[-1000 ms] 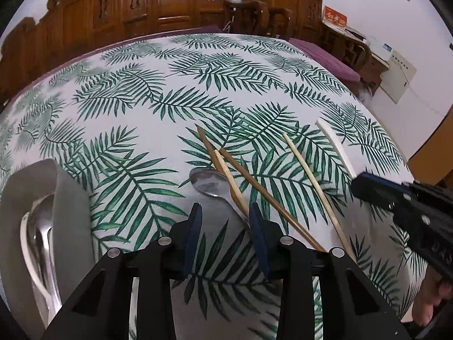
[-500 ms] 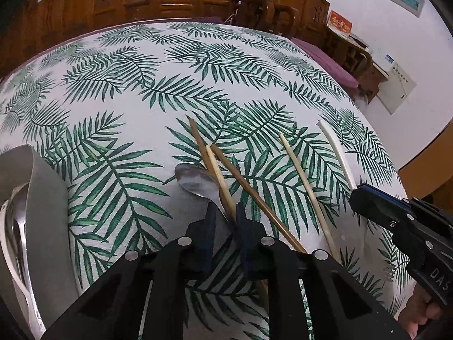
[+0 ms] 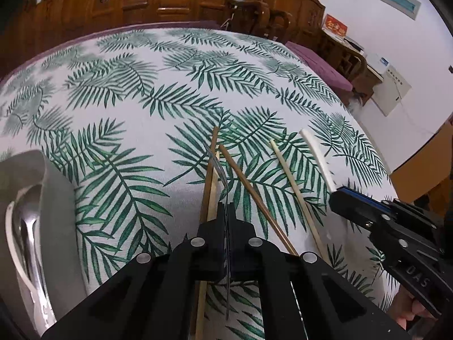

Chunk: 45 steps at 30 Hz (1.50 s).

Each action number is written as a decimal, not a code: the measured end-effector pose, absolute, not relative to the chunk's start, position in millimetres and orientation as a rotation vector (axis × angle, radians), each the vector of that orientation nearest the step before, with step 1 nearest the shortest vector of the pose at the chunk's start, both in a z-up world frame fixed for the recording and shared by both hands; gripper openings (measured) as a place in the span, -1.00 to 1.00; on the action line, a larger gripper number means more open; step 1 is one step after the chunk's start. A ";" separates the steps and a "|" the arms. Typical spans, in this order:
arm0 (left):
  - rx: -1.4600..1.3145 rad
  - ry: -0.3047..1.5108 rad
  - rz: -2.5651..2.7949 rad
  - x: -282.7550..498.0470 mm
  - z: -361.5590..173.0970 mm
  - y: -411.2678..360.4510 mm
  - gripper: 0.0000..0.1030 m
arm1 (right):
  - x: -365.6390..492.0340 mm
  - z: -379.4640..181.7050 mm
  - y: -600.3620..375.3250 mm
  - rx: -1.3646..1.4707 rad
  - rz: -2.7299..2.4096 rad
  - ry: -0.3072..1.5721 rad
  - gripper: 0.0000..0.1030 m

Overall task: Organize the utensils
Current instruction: 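Grasp a thin steel utensil with the left tool while the right tool holds a white plastic fork, then carry the steel utensil into the metal tray and open the left tool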

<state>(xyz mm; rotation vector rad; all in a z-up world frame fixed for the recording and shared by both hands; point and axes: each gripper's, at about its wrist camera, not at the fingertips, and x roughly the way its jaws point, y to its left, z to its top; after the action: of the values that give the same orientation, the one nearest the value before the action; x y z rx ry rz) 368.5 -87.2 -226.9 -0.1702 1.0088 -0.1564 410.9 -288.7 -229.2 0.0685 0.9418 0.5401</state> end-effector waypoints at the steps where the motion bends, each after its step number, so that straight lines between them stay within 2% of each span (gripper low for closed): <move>1: -0.167 1.006 -0.159 368.0 -224.6 -87.4 -0.99 | 410.9 -229.1 -288.4 0.067 0.542 0.941 -0.82; 14: -0.106 0.954 -0.164 343.7 -193.3 -82.2 -0.98 | 405.1 -225.4 -278.0 0.039 0.565 0.921 -0.82; 32: -0.077 0.886 -0.088 281.0 -147.1 -25.2 -0.98 | 382.7 -211.8 -248.0 -0.040 0.634 0.873 -0.82; 45: -0.077 0.899 0.012 271.5 -161.8 22.5 -0.98 | 364.5 -213.1 -220.4 -0.089 0.702 0.877 -0.82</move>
<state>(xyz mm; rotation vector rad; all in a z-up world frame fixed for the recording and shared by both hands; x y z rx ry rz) 271.5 22.5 -161.8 -0.0770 0.8992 0.0119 364.5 -220.4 -213.1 -0.0886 0.8772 0.7023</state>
